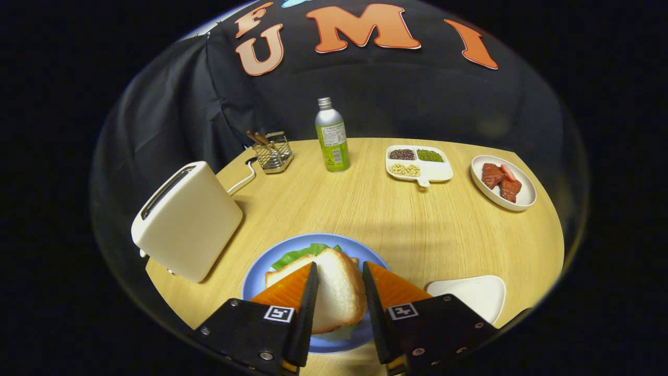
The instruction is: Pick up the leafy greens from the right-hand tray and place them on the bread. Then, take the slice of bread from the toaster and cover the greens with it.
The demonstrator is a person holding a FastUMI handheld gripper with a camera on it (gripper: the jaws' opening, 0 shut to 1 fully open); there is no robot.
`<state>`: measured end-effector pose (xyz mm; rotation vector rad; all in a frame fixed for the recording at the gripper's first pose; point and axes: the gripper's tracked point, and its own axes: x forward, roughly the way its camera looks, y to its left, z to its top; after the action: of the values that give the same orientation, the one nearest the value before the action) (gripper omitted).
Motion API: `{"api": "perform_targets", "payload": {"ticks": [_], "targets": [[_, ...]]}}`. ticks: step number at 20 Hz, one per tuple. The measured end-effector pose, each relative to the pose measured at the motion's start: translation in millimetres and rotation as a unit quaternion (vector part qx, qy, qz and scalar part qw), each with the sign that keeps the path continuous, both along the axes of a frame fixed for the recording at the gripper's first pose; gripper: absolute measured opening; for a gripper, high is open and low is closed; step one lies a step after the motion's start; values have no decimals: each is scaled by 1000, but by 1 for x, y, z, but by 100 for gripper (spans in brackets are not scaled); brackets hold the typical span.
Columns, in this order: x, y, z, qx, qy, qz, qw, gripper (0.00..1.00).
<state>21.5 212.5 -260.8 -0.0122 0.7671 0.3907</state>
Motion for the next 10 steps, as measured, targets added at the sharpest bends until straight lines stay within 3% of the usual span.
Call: {"api": "perform_targets", "payload": {"ticks": [2, 6, 10], "targets": [[2, -9, -2, -11, -3, -1, 1000, 59], [14, -31, 15, -24, -32, -18, 999, 95], [22, -55, 43, -29, -58, -29, 997, 98]]}}
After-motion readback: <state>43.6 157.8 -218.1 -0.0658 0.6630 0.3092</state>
